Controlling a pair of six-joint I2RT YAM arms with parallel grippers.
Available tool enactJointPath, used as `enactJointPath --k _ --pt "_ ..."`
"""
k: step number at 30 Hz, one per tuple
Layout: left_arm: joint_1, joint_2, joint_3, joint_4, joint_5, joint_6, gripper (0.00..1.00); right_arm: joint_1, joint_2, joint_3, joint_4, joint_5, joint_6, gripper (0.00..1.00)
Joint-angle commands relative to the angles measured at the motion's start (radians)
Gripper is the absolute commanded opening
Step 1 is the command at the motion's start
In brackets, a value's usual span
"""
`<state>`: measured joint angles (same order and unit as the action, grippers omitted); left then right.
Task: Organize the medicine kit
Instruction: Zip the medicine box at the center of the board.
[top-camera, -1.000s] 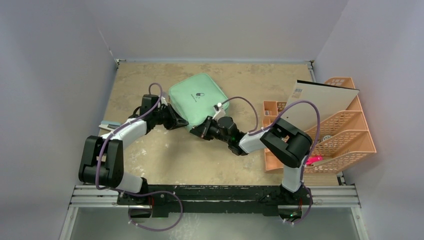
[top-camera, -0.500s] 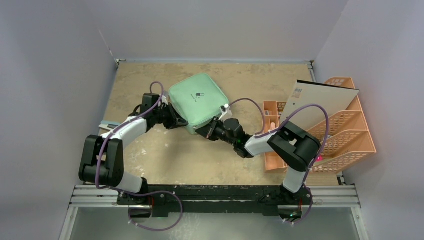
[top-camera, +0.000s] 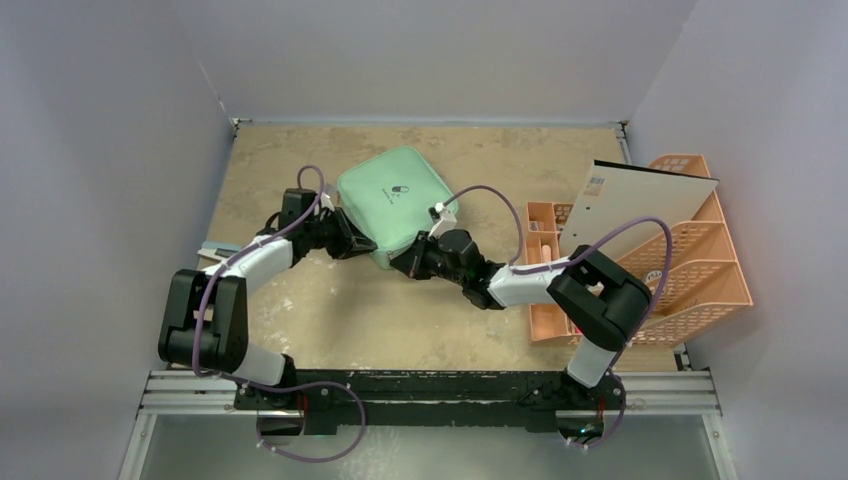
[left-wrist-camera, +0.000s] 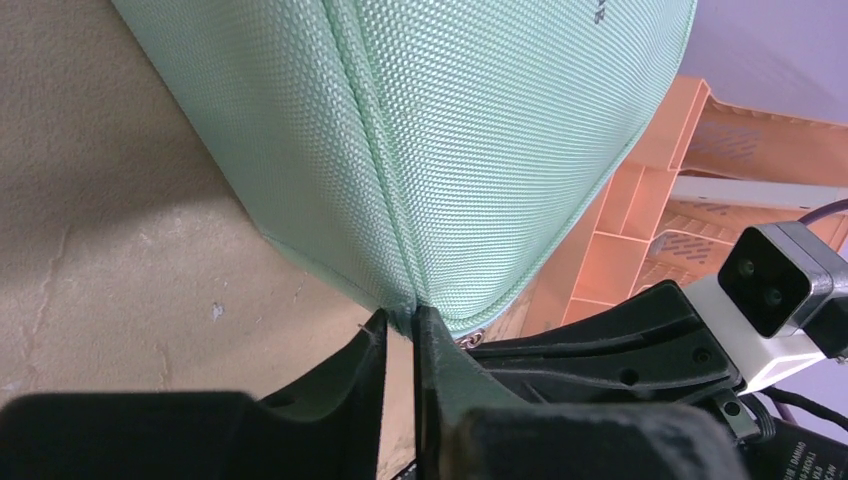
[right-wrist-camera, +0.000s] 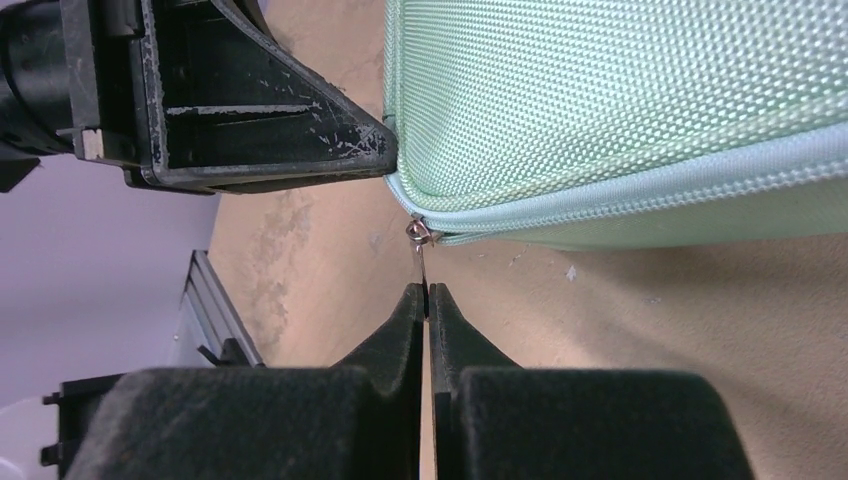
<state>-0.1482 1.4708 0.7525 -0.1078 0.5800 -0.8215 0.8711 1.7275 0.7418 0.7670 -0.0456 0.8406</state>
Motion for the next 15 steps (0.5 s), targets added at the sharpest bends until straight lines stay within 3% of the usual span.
enactJointPath --k 1,6,15 --pt "0.003 -0.004 -0.014 -0.043 -0.042 0.013 0.17 0.002 -0.046 0.046 -0.065 -0.031 0.108 0.0" --pt "-0.002 -0.085 -0.023 0.025 0.025 -0.062 0.29 -0.001 -0.056 0.107 -0.175 -0.021 0.159 0.0" --pt "-0.035 -0.084 -0.101 0.228 0.083 -0.195 0.35 -0.012 -0.04 0.097 -0.133 -0.081 0.222 0.0"
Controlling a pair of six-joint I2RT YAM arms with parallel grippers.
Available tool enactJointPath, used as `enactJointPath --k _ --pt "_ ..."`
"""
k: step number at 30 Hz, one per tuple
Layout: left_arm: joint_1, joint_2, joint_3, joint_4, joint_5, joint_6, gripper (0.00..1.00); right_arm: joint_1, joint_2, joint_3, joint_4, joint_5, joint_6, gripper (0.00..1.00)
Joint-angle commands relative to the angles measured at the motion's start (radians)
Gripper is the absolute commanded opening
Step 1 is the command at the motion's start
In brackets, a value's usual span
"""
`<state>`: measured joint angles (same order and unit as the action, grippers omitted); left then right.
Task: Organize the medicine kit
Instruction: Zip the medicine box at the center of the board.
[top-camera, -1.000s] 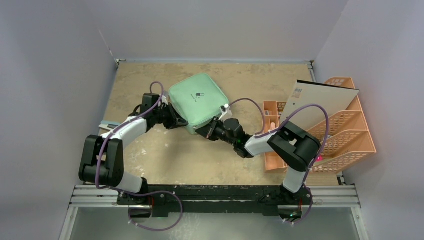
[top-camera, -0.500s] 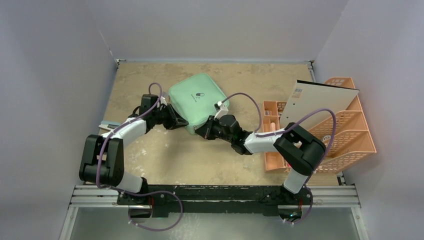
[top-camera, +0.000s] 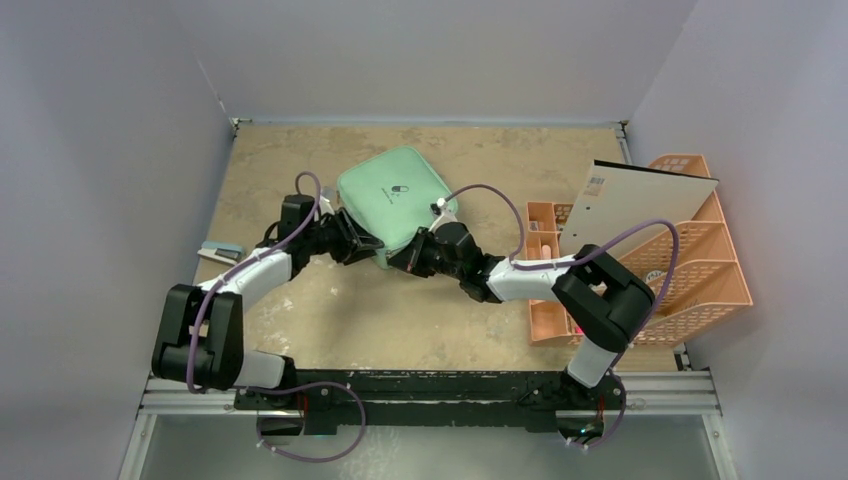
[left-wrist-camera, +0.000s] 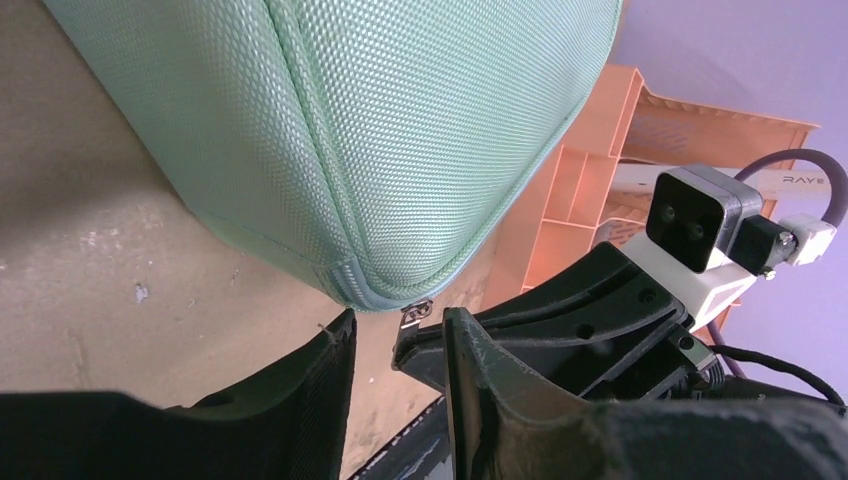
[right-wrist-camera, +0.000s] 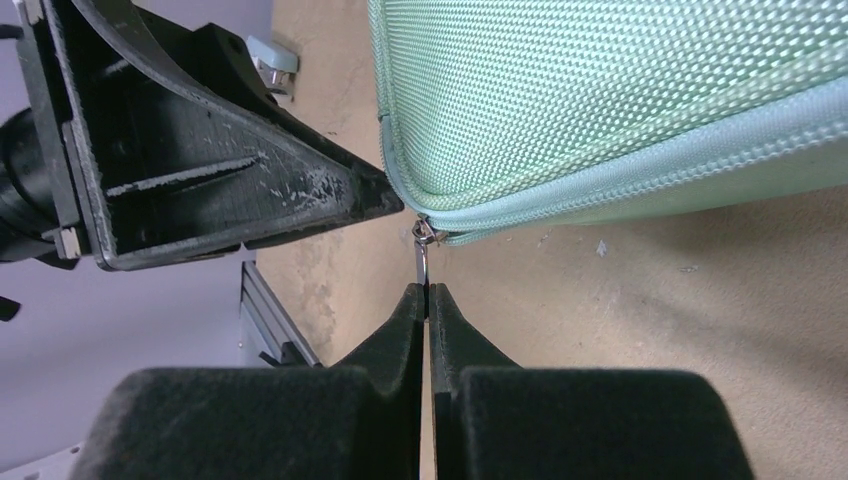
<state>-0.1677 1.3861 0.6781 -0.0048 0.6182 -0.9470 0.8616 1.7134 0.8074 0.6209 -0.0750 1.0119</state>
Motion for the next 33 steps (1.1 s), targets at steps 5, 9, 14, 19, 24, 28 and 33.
enactJointPath --k 5,9,14,19,24,28,33 --pt "-0.043 0.027 -0.035 0.142 0.026 -0.078 0.35 -0.007 0.001 0.028 0.056 -0.08 0.079 0.0" --pt "-0.053 0.04 -0.054 0.196 0.015 -0.11 0.34 -0.011 0.02 0.027 0.07 -0.089 0.096 0.0" --pt "-0.075 0.062 -0.048 0.203 0.001 -0.117 0.31 -0.016 0.028 0.02 0.094 -0.108 0.124 0.0" --pt "-0.091 0.071 -0.071 0.251 -0.006 -0.15 0.29 -0.019 0.031 0.015 0.109 -0.114 0.139 0.0" --pt "-0.093 0.068 -0.057 0.239 -0.018 -0.145 0.22 -0.021 0.022 -0.01 0.088 -0.1 0.118 0.0" --pt "-0.093 0.066 -0.043 0.216 -0.035 -0.123 0.12 -0.022 -0.002 -0.032 0.048 -0.081 0.071 0.08" --pt "-0.093 0.07 -0.033 0.215 -0.035 -0.122 0.08 -0.023 -0.065 -0.017 -0.045 -0.084 -0.076 0.27"
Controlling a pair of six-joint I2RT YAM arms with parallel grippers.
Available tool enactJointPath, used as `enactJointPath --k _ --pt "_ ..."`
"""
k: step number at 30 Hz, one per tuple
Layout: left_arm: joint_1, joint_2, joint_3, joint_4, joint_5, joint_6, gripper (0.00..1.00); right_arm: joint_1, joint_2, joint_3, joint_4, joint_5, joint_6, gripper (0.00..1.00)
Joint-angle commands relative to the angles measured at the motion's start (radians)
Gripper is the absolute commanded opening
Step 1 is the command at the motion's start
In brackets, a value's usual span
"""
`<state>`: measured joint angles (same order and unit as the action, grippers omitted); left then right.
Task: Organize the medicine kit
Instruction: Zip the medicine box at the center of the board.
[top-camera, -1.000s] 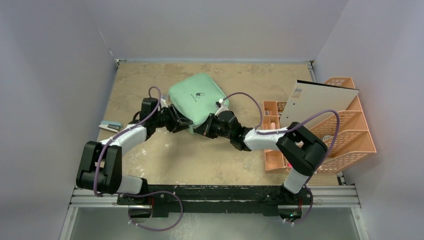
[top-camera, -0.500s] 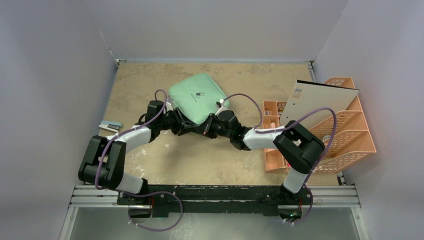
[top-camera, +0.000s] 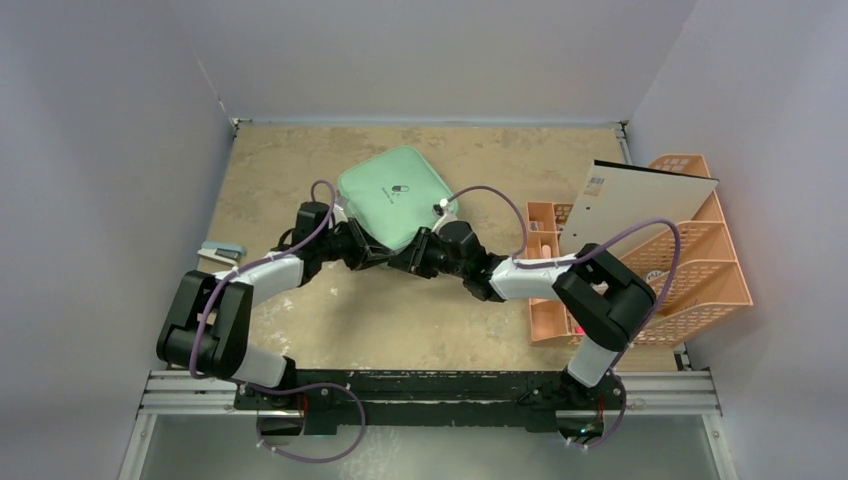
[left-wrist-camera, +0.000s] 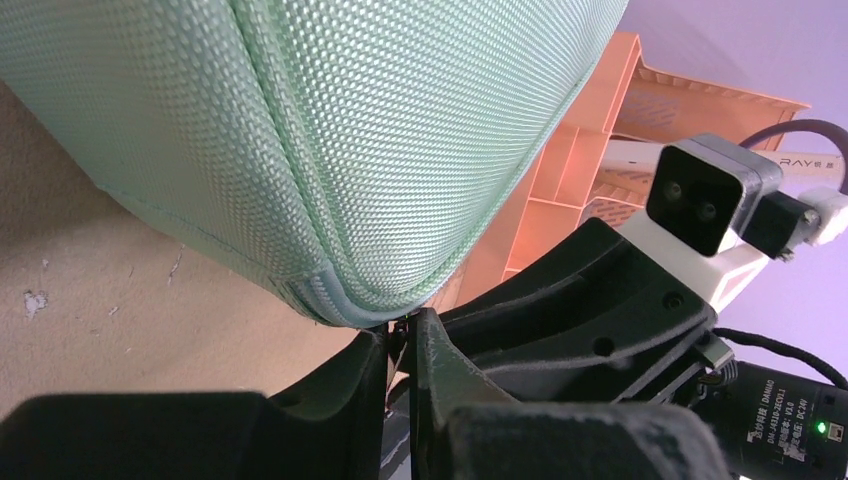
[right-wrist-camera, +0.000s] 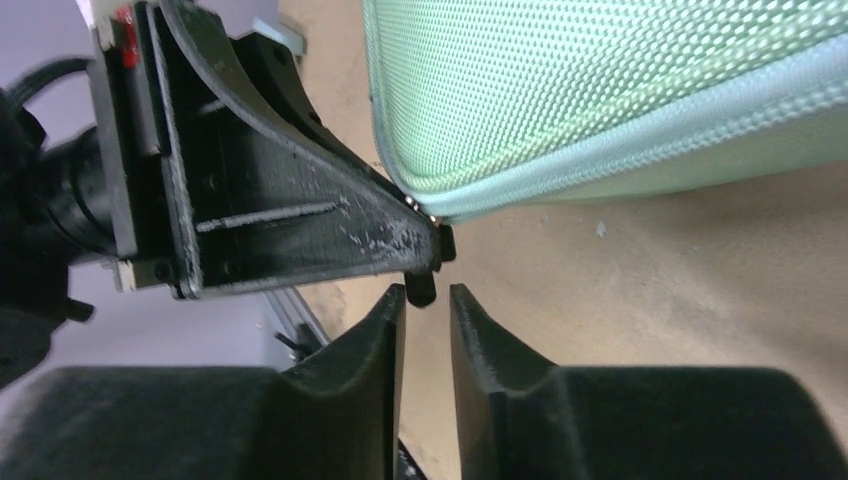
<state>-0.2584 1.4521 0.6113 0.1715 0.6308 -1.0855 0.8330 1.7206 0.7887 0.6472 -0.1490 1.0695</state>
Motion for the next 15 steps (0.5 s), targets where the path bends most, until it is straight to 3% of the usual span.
enactJointPath --k 1,8,15 --pt "-0.002 0.003 0.037 0.037 -0.048 0.016 0.09 0.005 -0.087 0.006 -0.094 -0.009 -0.166 0.31" --pt "-0.002 0.002 0.057 0.024 -0.052 0.016 0.13 0.008 -0.18 0.043 -0.205 0.063 -0.426 0.49" --pt "-0.002 0.012 0.072 0.017 -0.052 0.018 0.09 0.033 -0.156 0.124 -0.316 0.092 -0.669 0.52"
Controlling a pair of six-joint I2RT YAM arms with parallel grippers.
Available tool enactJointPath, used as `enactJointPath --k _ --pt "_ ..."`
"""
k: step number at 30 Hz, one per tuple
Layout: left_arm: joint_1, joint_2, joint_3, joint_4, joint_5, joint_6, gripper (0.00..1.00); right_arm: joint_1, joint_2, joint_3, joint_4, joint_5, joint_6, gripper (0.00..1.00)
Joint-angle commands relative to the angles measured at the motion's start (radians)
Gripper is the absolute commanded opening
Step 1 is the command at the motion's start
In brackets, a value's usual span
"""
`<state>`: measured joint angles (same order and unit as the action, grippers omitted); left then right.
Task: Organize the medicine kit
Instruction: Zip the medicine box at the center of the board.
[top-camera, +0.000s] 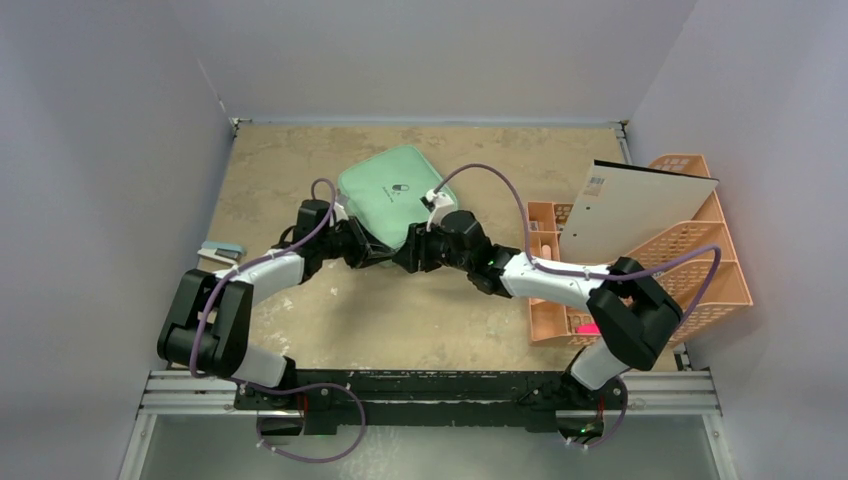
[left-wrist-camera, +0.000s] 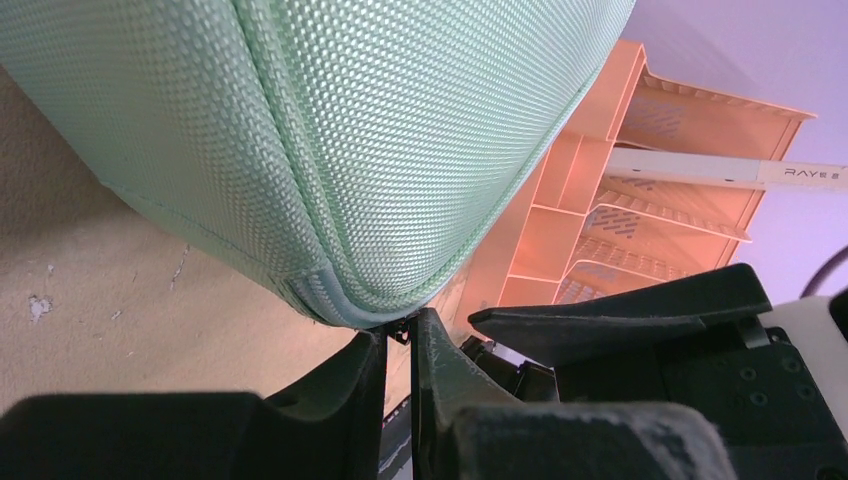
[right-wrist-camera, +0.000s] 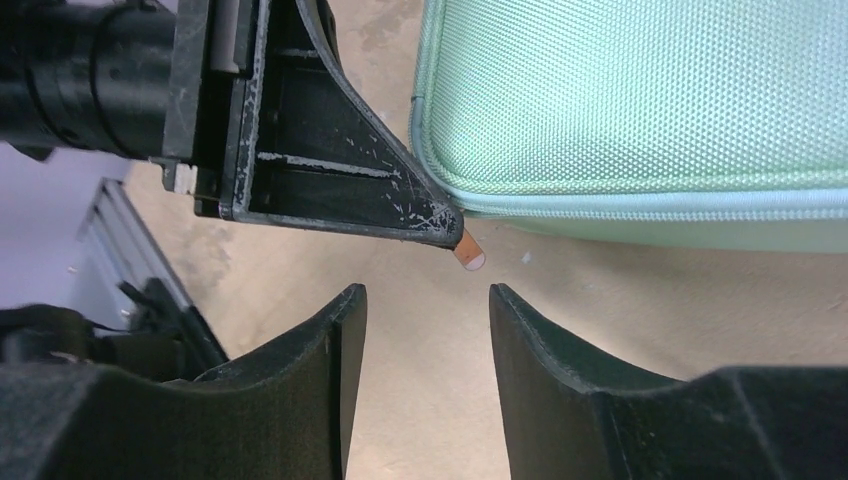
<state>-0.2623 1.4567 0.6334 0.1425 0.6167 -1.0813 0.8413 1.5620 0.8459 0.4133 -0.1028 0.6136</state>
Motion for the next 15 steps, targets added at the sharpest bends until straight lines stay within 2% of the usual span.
enactJointPath --k 1,8,15 --pt "0.001 0.008 0.051 0.046 -0.037 0.014 0.08 0.034 0.004 0.072 -0.087 0.062 -0.254 0.52" --pt "0.001 0.014 0.069 0.034 -0.031 0.011 0.06 0.129 0.03 0.073 -0.044 0.249 -0.494 0.52" --pt "0.001 0.014 0.073 0.029 -0.026 0.008 0.06 0.175 0.121 0.066 0.094 0.43 -0.694 0.52"
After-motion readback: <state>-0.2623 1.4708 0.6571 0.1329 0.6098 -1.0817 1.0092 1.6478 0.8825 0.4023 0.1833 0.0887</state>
